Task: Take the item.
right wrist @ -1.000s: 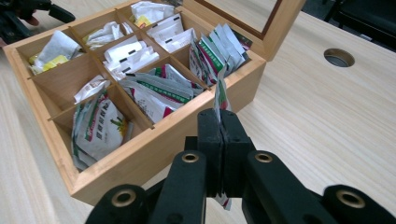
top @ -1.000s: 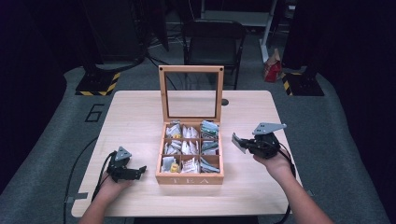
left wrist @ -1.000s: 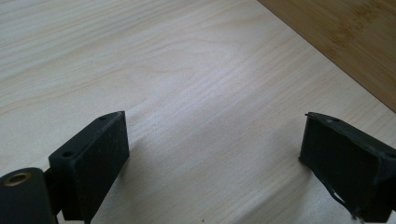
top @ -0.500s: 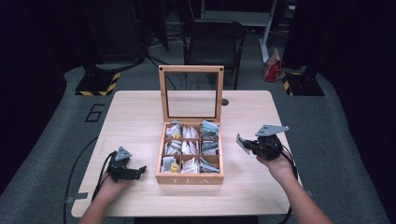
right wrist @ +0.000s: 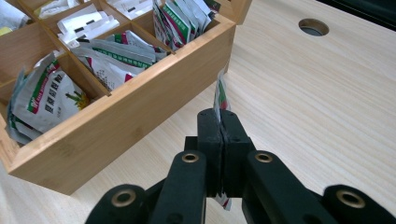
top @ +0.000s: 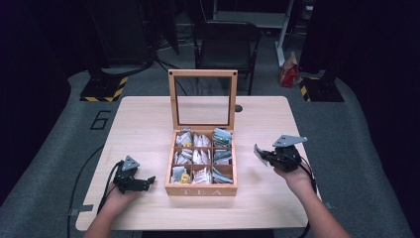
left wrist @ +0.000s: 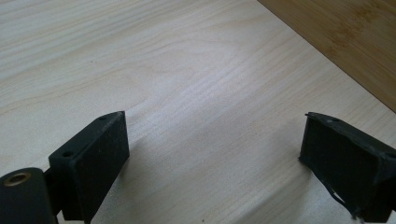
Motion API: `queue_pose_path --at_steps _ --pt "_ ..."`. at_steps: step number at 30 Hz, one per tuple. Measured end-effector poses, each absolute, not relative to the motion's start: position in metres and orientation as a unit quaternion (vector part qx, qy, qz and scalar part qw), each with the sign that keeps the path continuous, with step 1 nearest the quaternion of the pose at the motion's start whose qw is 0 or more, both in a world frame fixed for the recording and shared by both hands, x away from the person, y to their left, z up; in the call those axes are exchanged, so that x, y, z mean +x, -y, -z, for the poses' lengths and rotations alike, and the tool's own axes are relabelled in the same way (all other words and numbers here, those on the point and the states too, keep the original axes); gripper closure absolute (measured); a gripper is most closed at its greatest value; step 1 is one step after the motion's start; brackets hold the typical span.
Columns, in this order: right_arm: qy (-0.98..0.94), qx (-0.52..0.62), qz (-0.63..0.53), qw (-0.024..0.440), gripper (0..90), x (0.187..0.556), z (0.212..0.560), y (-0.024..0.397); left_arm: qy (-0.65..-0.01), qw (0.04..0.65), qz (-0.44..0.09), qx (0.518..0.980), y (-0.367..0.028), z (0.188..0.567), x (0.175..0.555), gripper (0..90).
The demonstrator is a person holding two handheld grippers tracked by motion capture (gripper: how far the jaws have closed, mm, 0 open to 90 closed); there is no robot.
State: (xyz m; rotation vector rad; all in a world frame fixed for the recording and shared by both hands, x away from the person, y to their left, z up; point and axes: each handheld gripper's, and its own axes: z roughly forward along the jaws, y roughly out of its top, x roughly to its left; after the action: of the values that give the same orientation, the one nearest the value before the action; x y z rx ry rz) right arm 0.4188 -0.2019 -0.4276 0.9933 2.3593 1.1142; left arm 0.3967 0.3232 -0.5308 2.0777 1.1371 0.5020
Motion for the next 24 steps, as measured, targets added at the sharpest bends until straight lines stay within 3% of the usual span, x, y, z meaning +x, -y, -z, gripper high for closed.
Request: queue_pose_path --at_steps 24 --pt "-0.826 0.371 -0.384 0.181 88.9 0.418 0.452 0.212 -0.439 0.352 -0.193 0.804 -0.323 0.531 0.397 7.5"
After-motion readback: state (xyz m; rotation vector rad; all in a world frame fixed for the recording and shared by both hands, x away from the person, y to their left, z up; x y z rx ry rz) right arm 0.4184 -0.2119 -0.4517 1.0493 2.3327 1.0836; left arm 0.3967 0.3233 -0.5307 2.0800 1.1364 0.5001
